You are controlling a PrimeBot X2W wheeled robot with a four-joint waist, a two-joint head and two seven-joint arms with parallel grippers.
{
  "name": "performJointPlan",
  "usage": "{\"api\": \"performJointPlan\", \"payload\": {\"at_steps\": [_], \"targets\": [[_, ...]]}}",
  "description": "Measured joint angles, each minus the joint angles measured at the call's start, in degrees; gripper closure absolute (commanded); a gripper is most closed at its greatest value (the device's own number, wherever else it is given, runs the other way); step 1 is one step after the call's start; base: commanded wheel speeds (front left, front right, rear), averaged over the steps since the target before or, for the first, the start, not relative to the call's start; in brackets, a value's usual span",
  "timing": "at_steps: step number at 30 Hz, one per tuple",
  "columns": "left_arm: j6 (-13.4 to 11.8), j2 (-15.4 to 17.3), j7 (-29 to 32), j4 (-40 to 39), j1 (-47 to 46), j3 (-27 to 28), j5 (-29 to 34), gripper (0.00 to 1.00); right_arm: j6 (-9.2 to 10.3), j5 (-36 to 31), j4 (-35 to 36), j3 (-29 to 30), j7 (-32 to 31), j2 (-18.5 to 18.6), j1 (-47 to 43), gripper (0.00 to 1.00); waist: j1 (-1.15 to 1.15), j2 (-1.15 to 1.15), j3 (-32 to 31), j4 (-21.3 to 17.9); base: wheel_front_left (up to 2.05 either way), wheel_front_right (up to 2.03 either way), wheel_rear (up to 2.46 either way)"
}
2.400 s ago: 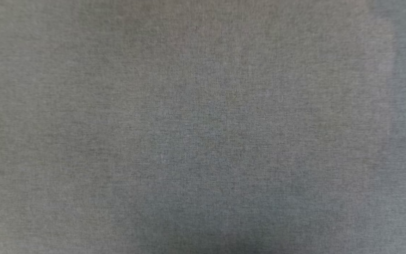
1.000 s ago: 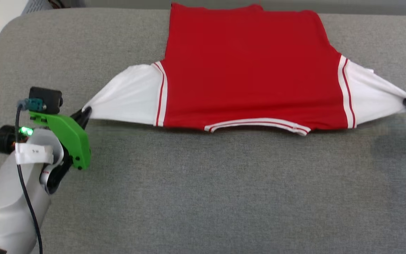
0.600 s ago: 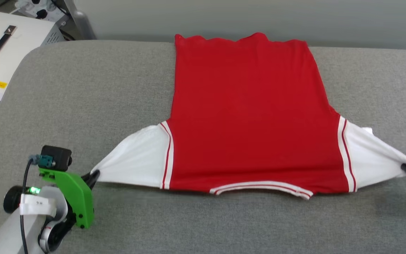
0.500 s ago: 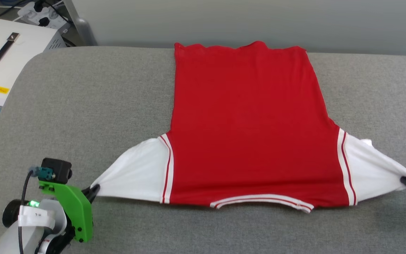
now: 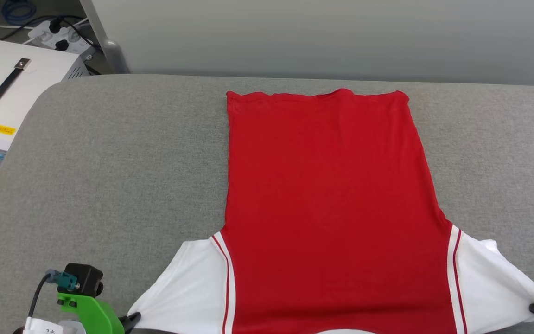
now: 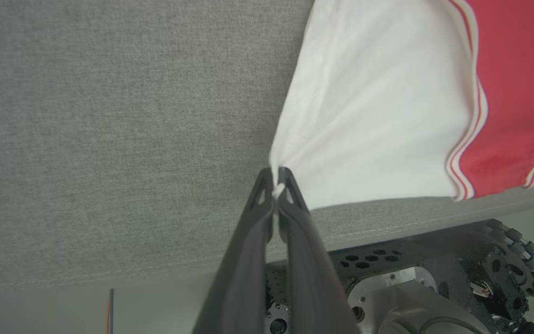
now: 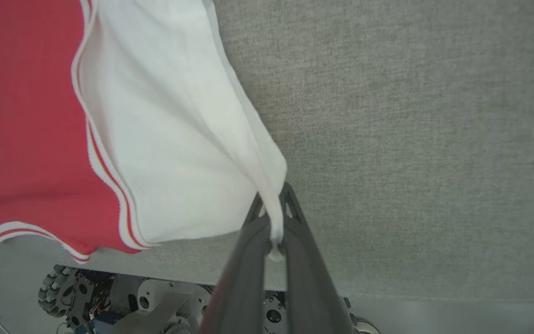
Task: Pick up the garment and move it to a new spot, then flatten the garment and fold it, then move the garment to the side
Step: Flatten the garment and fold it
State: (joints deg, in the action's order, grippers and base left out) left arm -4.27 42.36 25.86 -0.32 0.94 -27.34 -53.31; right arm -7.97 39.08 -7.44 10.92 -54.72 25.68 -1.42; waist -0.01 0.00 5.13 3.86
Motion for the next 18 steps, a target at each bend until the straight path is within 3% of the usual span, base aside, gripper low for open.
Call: {"api": "performJointPlan", "payload": {"at_steps": [6, 7, 8, 13, 18], "targets": [[-0.55, 0.58, 1.38, -4.04, 0.18, 0.27, -0.45, 1.0, 0.01, -2.53, 6.55, 2.59, -5.28, -2.42, -0.93, 1.0, 0.0, 0.0, 1.08, 0.18, 0.0, 0.0, 0.0], [-0.59, 0.58, 1.62, -4.9, 0.18, 0.38, -0.8, 1.0, 0.01, -2.96, 7.95, 2.44, -6.05, -2.27, -0.94, 0.26, 0.0, 0.0, 1.4, 0.24, 0.0, 0.0, 0.0], [-0.59, 0.55, 1.92, -5.91, 0.17, 0.58, -1.66, 1.0, 0.01, -3.08, 8.98, 2.4, -7.24, -2.14, -0.93, 0.0, 0.0, 0.0, 1.76, 0.32, 0.0, 0.0, 0.0], [-1.1, 1.26, 3.07, -10.49, 0.16, 0.57, -2.36, 1.0, 0.03, -2.96, 13.47, 3.5, -10.33, -2.29, 1.64, 0.0, 0.0, 0.0, 4.38, 0.72, 0.0, 0.0, 0.0], [-2.38, 2.42, 5.56, -16.6, 0.08, 0.0, -1.88, 1.0, 0.03, -2.72, 16.82, 4.76, -14.37, -3.6, 12.35, 0.0, 0.0, 0.0, 8.32, 1.59, 0.0, 0.0, 0.0]]}}
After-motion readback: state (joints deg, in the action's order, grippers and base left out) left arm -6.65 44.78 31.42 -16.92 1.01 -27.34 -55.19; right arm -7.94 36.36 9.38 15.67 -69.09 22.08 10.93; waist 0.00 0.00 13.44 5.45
